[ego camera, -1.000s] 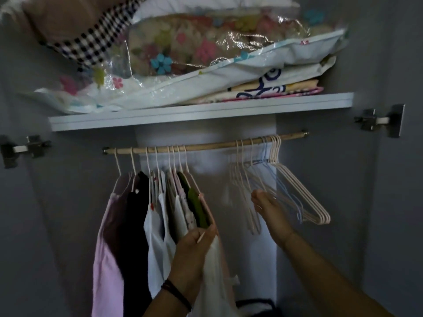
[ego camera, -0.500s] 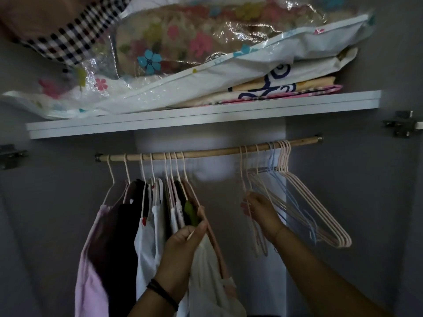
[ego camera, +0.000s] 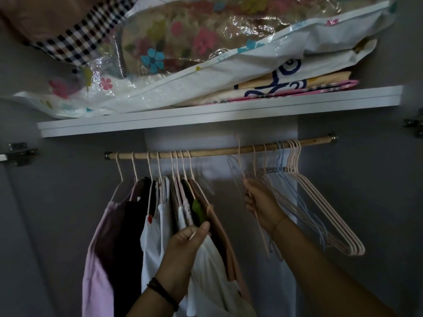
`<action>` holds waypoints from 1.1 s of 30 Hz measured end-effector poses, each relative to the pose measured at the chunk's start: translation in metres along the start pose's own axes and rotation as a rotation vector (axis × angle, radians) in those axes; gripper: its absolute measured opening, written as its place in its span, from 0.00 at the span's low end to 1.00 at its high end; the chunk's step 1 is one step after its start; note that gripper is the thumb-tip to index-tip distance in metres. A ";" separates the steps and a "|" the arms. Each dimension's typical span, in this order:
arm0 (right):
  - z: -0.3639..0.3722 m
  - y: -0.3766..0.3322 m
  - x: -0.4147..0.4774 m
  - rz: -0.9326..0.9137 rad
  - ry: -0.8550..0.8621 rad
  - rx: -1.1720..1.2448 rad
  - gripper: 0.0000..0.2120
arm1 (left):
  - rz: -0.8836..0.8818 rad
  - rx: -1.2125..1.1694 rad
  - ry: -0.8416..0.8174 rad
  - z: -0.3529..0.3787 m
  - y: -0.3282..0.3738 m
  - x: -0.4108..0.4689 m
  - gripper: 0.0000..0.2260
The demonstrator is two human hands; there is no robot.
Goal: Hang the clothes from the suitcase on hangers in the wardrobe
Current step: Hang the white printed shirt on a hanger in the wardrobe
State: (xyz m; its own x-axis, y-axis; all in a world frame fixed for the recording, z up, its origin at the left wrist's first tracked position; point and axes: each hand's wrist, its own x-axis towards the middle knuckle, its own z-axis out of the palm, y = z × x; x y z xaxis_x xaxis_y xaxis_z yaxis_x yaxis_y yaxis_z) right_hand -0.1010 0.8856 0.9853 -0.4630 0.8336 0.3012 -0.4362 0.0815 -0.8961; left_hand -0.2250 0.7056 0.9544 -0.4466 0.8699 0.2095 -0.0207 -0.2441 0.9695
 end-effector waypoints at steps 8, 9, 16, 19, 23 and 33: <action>-0.002 0.026 -0.120 -0.059 0.071 -0.141 0.03 | 0.004 0.066 -0.074 -0.006 0.003 -0.032 0.29; -0.003 0.030 -0.135 -0.029 0.082 -0.164 0.04 | -0.001 0.080 -0.085 -0.007 0.001 -0.036 0.28; -0.013 0.049 -0.224 0.091 0.393 -0.416 0.15 | -0.069 0.192 -0.120 -0.008 -0.013 -0.068 0.17; -0.013 0.047 -0.257 0.064 0.519 -0.437 0.22 | -0.102 0.195 -0.180 -0.013 -0.022 -0.081 0.17; -0.020 0.049 -0.286 0.069 0.566 -0.433 0.21 | -0.122 0.227 -0.157 -0.008 -0.039 -0.099 0.14; -0.057 0.031 -0.306 0.099 0.464 0.264 0.15 | -0.091 0.311 -0.132 0.006 -0.047 -0.122 0.14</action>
State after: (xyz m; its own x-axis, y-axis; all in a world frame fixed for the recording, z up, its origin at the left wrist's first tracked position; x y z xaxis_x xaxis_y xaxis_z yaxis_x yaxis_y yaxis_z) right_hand 0.0713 0.6648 0.8468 -0.1480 0.9889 -0.0096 -0.6148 -0.0996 -0.7824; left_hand -0.1637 0.6132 0.8839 -0.3355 0.9350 0.1152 0.2277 -0.0381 0.9730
